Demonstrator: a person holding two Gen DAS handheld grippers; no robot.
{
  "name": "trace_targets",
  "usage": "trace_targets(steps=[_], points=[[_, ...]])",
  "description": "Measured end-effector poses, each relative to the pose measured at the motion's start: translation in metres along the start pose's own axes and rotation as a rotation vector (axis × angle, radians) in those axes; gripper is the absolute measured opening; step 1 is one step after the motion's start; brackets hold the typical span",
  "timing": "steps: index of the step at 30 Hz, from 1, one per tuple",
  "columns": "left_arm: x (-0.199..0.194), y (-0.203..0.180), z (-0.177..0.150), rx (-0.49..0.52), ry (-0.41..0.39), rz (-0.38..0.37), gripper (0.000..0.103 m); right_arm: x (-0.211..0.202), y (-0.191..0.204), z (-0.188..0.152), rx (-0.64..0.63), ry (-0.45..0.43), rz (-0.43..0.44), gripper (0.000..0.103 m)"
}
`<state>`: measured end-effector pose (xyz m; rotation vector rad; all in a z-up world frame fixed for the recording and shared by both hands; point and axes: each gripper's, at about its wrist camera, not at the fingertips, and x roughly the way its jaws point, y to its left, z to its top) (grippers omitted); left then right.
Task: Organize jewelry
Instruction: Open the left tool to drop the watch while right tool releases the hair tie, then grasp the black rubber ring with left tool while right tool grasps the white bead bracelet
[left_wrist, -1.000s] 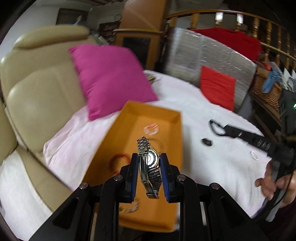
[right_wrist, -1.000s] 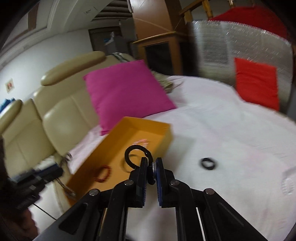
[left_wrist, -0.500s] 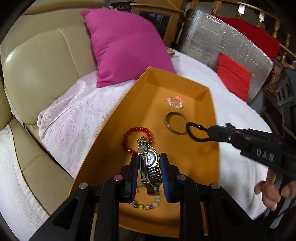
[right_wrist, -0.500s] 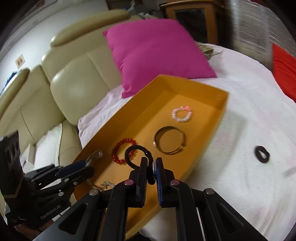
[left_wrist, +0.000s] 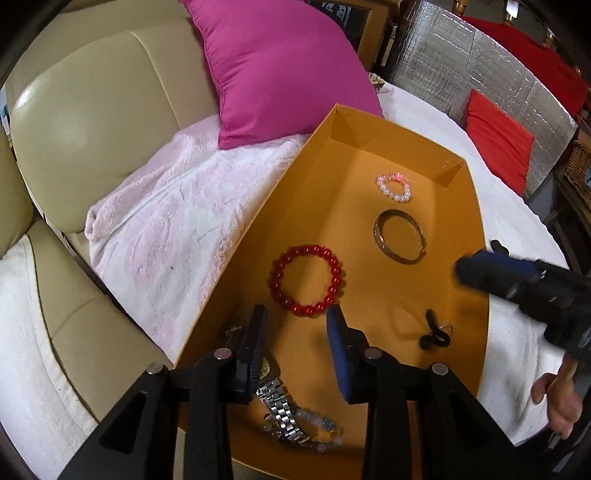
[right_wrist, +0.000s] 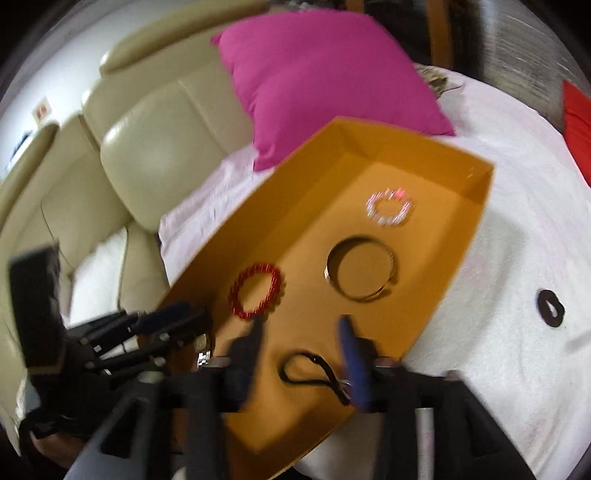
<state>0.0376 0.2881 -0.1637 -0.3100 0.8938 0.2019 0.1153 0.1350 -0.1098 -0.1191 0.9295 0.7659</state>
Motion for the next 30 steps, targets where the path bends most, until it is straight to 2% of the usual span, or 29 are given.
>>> trace_targets(steps=[7, 12, 17, 20, 25, 30], points=[[-0.017, -0.028, 0.007, 0.064, -0.033, -0.010, 0.033, -0.060, -0.061, -0.010, 0.147, -0.161, -0.027, 0.057], [-0.025, -0.073, 0.015, 0.146, -0.041, -0.036, 0.035, -0.113, -0.140, -0.045, 0.308, -0.242, -0.107, 0.057], [-0.026, -0.137, 0.021, 0.237, -0.061, -0.072, 0.047, -0.163, -0.237, -0.097, 0.517, -0.280, -0.180, 0.057], [-0.019, -0.183, 0.020, 0.295, -0.065, -0.095, 0.047, -0.188, -0.284, -0.129, 0.626, -0.294, -0.219, 0.057], [0.013, -0.253, 0.012, 0.354, -0.028, -0.108, 0.047, -0.223, -0.345, -0.181, 0.797, -0.317, -0.279, 0.057], [0.048, -0.298, 0.002, 0.370, -0.006, -0.091, 0.047, -0.241, -0.395, -0.214, 0.914, -0.281, -0.346, 0.057]])
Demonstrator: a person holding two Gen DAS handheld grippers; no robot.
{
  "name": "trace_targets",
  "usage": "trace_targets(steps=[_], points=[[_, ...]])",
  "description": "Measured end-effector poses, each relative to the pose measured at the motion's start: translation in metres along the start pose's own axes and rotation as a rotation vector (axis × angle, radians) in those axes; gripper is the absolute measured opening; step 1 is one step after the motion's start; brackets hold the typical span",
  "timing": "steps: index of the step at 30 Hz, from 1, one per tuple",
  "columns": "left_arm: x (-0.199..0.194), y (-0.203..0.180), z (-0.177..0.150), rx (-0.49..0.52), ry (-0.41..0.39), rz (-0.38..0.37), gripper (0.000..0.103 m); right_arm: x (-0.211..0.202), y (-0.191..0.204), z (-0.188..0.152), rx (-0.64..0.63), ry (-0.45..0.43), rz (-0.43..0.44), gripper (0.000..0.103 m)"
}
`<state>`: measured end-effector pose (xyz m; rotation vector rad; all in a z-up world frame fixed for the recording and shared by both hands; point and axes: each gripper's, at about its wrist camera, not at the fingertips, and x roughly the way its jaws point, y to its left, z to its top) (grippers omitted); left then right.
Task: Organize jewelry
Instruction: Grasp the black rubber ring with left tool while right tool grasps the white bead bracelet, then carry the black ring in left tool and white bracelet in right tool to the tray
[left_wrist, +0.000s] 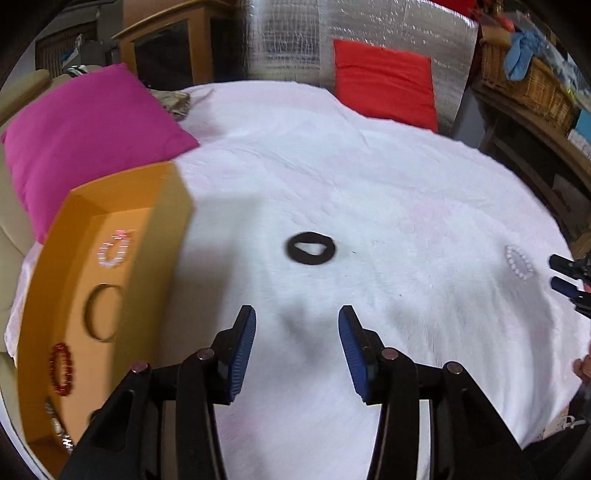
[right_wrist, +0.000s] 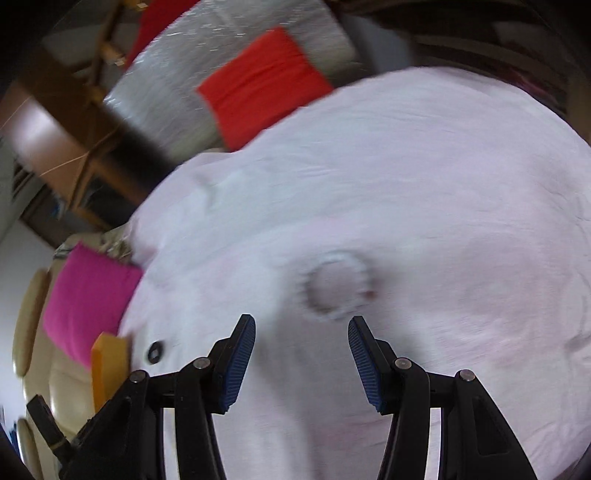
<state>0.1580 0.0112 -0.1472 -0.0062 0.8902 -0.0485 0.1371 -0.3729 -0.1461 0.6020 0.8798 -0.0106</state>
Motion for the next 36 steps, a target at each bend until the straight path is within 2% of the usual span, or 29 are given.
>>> trace_targets(steps=[3, 5, 7, 10, 12, 13, 16, 18, 20, 22, 25, 29, 31, 33, 34, 36], points=[[0.017, -0.008, 0.002, -0.007, 0.017, -0.001, 0.047, 0.006, -0.021, 0.013, 0.030, 0.019, -0.030, 0.057], [0.025, -0.007, 0.006, -0.029, 0.015, 0.003, 0.047, 0.011, -0.027, 0.018, 0.048, 0.030, -0.027, 0.051], [0.032, -0.004, 0.011, -0.063, 0.015, -0.001, 0.047, 0.017, -0.027, 0.020, 0.047, 0.049, -0.037, 0.049], [0.037, 0.001, 0.017, -0.080, 0.000, 0.002, 0.047, 0.031, -0.019, 0.022, 0.017, 0.062, -0.074, 0.037], [0.042, 0.004, 0.022, -0.090, -0.011, 0.004, 0.047, 0.038, -0.013, 0.024, 0.003, 0.055, -0.090, 0.037], [0.043, 0.007, 0.024, -0.100, -0.014, -0.008, 0.048, 0.043, -0.010, 0.025, -0.013, 0.054, -0.115, 0.037], [0.050, 0.013, 0.027, -0.127, -0.005, -0.036, 0.055, 0.055, -0.002, 0.025, -0.063, 0.048, -0.199, 0.025], [0.052, 0.015, 0.029, -0.135, -0.009, -0.050, 0.056, 0.058, 0.005, 0.024, -0.102, 0.039, -0.240, 0.024], [0.054, 0.015, 0.033, -0.122, -0.029, -0.041, 0.057, 0.062, 0.013, 0.022, -0.139, 0.027, -0.291, 0.014], [0.060, 0.011, 0.038, -0.102, -0.039, -0.021, 0.058, 0.065, 0.023, 0.020, -0.188, 0.012, -0.331, 0.011], [0.070, 0.008, 0.045, -0.119, -0.028, -0.055, 0.058, 0.065, 0.034, 0.016, -0.215, 0.009, -0.315, 0.011], [0.089, 0.001, 0.048, -0.106, 0.031, -0.056, 0.060, 0.063, 0.045, 0.011, -0.231, -0.001, -0.284, 0.011], [0.089, 0.002, 0.048, -0.113, 0.021, -0.068, 0.060, 0.060, 0.048, 0.009, -0.231, -0.003, -0.258, 0.011], [0.088, 0.006, 0.048, -0.129, 0.010, -0.089, 0.051, 0.056, 0.050, 0.008, -0.228, -0.013, -0.222, 0.011], [0.088, 0.007, 0.047, -0.128, 0.008, -0.091, 0.034, 0.054, 0.052, 0.008, -0.231, -0.021, -0.213, 0.011], [0.088, 0.007, 0.046, -0.108, 0.007, -0.089, 0.021, 0.050, 0.058, 0.006, -0.245, -0.040, -0.201, 0.011]])
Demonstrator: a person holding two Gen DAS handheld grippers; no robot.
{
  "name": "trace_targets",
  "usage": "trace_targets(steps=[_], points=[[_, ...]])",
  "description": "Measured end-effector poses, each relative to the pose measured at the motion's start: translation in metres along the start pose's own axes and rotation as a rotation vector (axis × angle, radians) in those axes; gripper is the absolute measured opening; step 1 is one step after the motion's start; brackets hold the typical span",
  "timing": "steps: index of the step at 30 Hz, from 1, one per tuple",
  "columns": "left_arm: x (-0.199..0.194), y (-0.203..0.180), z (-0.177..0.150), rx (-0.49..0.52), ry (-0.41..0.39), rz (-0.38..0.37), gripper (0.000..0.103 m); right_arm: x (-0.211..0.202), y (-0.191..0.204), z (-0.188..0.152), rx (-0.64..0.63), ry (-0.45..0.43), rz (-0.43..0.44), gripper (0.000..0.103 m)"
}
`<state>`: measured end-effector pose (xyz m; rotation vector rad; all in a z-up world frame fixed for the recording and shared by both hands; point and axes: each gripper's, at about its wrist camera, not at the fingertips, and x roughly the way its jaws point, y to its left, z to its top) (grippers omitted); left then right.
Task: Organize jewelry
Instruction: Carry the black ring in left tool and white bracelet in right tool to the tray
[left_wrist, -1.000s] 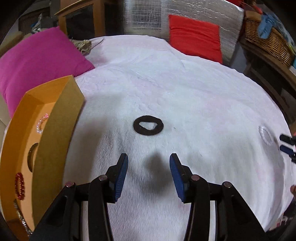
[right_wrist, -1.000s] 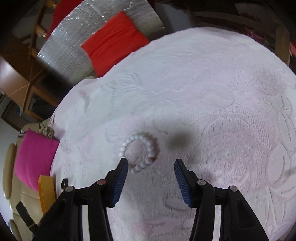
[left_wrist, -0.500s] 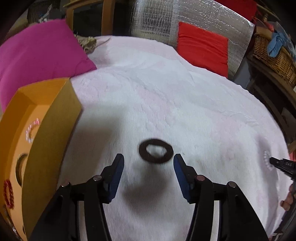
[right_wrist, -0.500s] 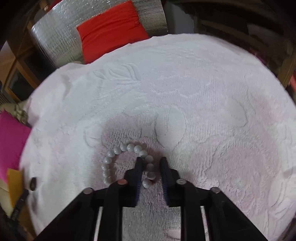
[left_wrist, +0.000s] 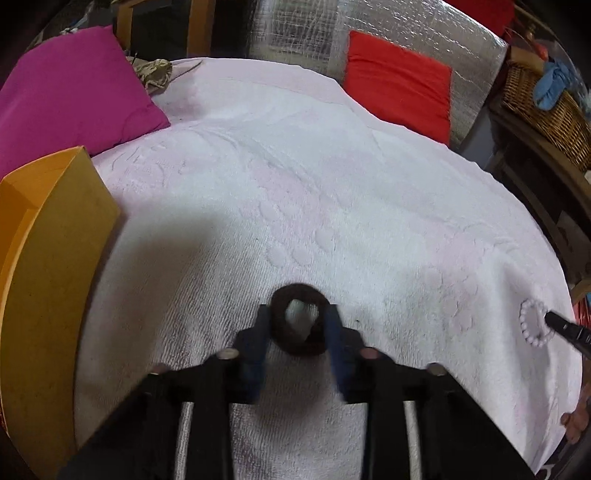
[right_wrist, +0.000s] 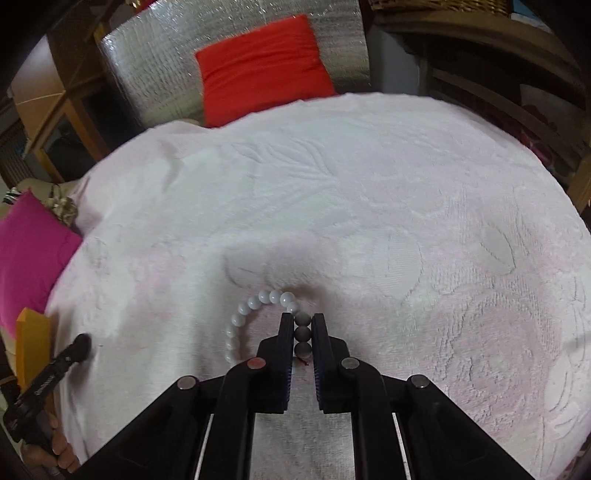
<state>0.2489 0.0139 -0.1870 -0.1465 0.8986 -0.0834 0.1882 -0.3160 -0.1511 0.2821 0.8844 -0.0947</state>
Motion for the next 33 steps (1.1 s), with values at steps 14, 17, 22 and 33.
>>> trace_targets(steps=[14, 17, 22, 33], points=[[-0.040, -0.011, -0.006, 0.056, -0.087, -0.050, 0.008, -0.020, 0.026, -0.008, -0.040, -0.074, 0.060, 0.011], [-0.061, -0.014, -0.013, 0.063, -0.116, -0.023, 0.008, -0.027, 0.033, -0.016, -0.049, -0.085, 0.080, 0.011], [-0.117, -0.013, -0.031, 0.070, -0.228, -0.007, 0.008, -0.035, 0.064, -0.033, -0.122, -0.105, 0.087, 0.011], [-0.208, 0.062, -0.061, -0.085, -0.316, -0.035, 0.008, -0.084, 0.175, -0.064, -0.305, -0.132, 0.114, 0.011]])
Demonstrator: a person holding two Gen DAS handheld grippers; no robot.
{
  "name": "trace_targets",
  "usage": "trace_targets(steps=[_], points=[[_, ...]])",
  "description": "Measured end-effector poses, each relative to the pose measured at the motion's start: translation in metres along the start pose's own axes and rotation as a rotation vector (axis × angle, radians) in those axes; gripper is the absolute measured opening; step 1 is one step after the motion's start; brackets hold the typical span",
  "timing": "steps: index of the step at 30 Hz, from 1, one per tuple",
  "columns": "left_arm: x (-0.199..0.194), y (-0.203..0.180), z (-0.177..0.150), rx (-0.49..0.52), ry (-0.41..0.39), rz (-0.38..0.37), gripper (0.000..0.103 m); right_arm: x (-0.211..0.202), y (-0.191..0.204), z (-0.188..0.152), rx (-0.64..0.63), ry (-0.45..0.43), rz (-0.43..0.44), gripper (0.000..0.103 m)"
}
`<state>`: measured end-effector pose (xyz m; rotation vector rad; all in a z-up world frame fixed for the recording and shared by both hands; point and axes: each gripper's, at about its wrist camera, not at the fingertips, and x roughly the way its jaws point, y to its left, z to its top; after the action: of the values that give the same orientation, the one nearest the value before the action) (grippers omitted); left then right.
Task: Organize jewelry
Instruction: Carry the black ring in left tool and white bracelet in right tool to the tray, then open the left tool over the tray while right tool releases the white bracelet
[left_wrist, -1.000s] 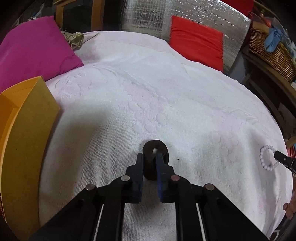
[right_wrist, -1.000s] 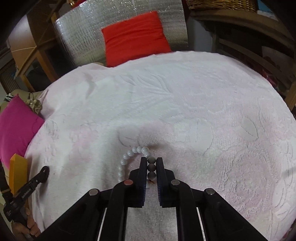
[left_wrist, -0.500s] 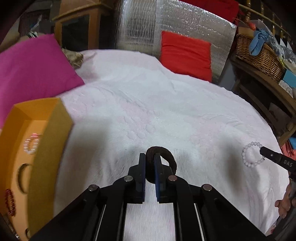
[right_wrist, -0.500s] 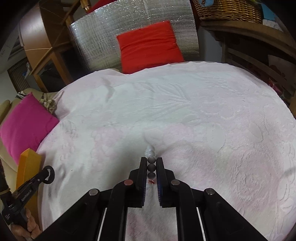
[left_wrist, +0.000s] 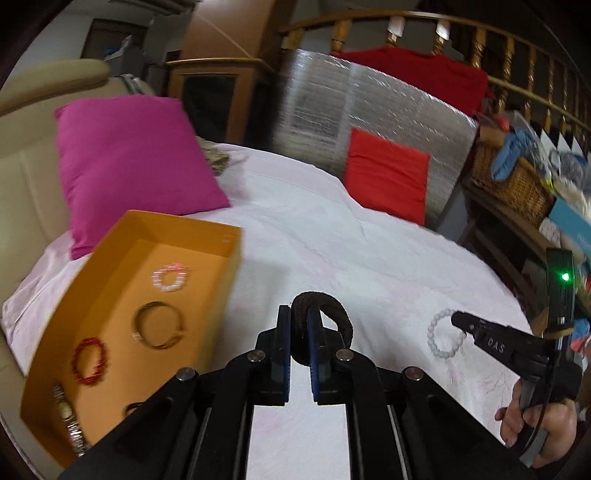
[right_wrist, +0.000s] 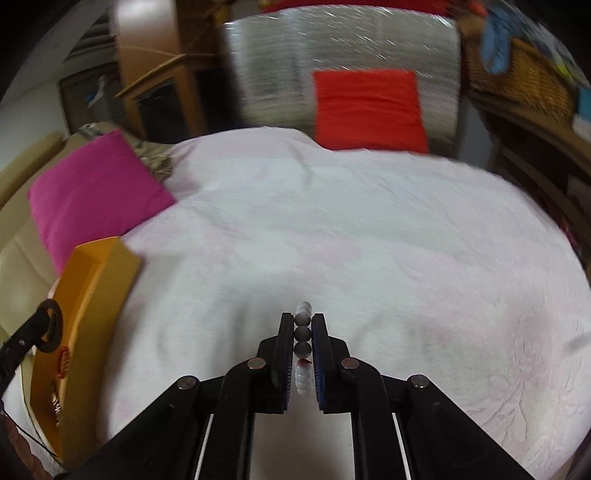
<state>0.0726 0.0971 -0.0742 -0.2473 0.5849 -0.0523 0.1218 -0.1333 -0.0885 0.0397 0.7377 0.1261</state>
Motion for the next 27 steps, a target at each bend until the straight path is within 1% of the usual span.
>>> trace_targets(steps=[3, 7, 10, 13, 17, 20, 25, 27], points=[[-0.024, 0.032, 0.005, -0.046, -0.023, 0.020, 0.008, -0.011, 0.041, 0.013, -0.049, -0.023, 0.048, 0.011], [-0.052, 0.071, 0.012, -0.100, -0.066, 0.062, 0.008, -0.018, 0.096, 0.029, -0.097, -0.038, 0.138, 0.011], [-0.064, 0.101, 0.016, -0.130, -0.082, 0.103, 0.008, -0.017, 0.134, 0.036, -0.126, -0.035, 0.209, 0.011], [-0.068, 0.128, 0.016, -0.152, -0.076, 0.139, 0.008, -0.012, 0.170, 0.038, -0.144, -0.021, 0.279, 0.011], [-0.062, 0.165, 0.011, -0.160, -0.049, 0.192, 0.008, 0.000, 0.207, 0.031, -0.163, 0.014, 0.354, 0.011], [-0.054, 0.184, 0.006, -0.157, -0.013, 0.215, 0.008, 0.012, 0.227, 0.023, -0.186, 0.043, 0.384, 0.011], [-0.027, 0.205, 0.002, -0.138, 0.060, 0.232, 0.008, 0.038, 0.253, 0.007, -0.217, 0.116, 0.423, 0.011], [-0.017, 0.206, 0.001, -0.124, 0.079, 0.222, 0.008, 0.048, 0.257, 0.001, -0.218, 0.146, 0.442, 0.011]])
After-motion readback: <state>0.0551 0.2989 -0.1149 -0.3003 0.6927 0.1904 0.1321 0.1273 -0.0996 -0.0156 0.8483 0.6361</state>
